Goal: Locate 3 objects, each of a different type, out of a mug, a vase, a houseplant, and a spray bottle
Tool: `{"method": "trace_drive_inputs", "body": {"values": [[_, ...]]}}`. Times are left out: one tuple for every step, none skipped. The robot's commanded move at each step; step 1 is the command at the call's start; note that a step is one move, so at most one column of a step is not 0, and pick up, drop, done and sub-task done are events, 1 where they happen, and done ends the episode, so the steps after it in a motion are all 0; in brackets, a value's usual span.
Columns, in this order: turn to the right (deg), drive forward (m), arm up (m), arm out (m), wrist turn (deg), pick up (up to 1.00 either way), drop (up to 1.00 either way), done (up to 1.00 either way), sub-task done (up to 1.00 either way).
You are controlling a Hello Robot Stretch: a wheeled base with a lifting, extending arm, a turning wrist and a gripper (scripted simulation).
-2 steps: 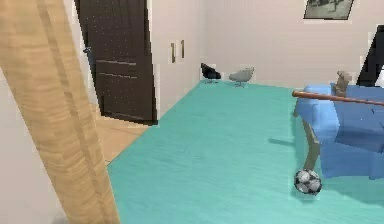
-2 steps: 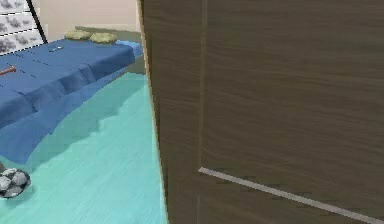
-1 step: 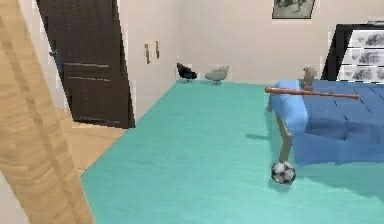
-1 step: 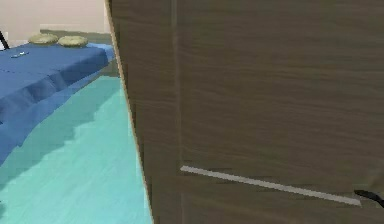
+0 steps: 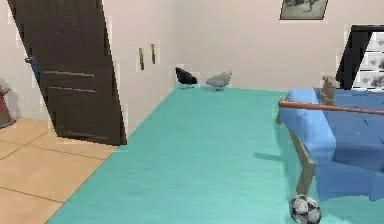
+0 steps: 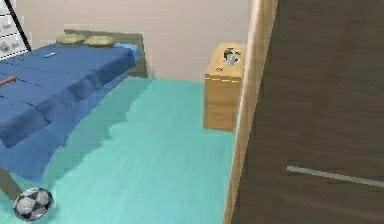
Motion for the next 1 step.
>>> {"method": "trace_drive_inputs", "body": {"values": [[-42.0,0.00,0.00,0.00,0.0,0.00,0.00,0.00,0.00]]}}
